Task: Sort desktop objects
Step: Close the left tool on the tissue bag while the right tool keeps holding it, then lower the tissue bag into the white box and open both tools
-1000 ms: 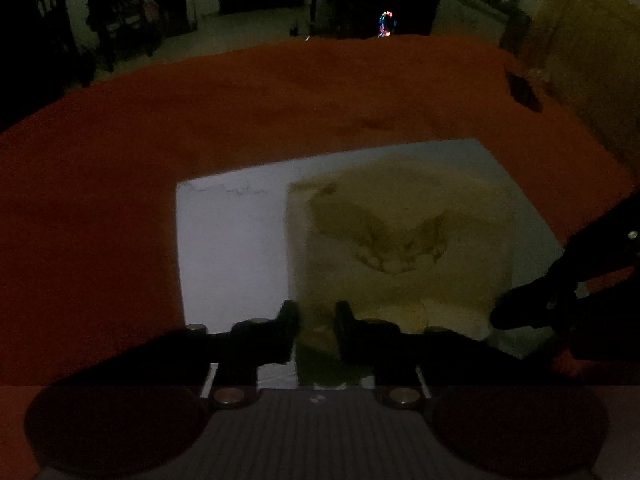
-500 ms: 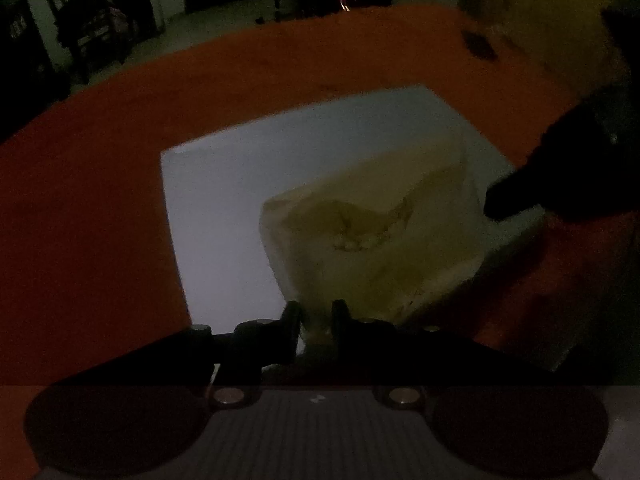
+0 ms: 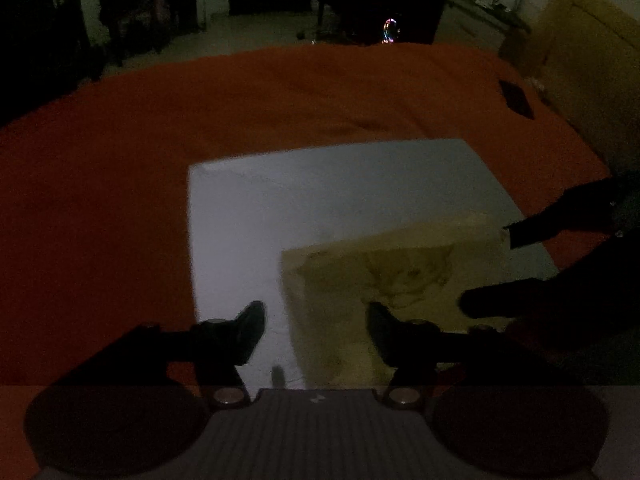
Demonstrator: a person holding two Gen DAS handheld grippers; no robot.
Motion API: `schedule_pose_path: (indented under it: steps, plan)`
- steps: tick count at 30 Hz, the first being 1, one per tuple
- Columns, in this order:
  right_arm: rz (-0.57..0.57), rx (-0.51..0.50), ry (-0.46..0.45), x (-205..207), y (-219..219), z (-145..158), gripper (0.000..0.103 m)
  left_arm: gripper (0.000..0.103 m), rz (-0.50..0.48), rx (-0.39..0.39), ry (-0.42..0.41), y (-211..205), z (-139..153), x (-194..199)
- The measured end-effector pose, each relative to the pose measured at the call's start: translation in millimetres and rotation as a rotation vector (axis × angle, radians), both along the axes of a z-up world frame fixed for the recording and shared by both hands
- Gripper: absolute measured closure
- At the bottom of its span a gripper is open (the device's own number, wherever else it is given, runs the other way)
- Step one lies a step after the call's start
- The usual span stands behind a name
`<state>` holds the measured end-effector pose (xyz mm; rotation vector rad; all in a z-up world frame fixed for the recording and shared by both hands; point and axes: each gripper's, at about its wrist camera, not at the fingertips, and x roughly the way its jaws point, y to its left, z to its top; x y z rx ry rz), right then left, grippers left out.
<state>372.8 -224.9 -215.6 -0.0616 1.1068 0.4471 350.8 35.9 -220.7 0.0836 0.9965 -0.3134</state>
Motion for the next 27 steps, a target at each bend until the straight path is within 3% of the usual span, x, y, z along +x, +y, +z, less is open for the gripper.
schedule_pose_path:
  steps: [1, 4, 8, 15, 27]
  plan:
    - [-0.006, 0.004, 0.024, 2, 1, -6, 0.078, 0.083, -0.003, -0.006, 0.002, -1, -2, 0]
    - [-0.042, 0.023, 0.044, 5, 0, -13, 0.088, 0.091, -0.011, -0.024, -0.001, -2, -5, -2]
    - [-0.066, 0.043, 0.028, 6, -5, -5, 0.089, 0.091, -0.030, -0.043, -0.028, -2, 5, -5]
    - [-0.067, 0.062, 0.031, 3, -6, 12, 0.089, 0.091, 0.010, -0.037, 0.003, -7, 18, -9]
    - [-0.021, -0.001, 0.034, -41, -2, 53, 0.089, 0.092, -0.076, 0.011, 0.039, -31, 68, -68]
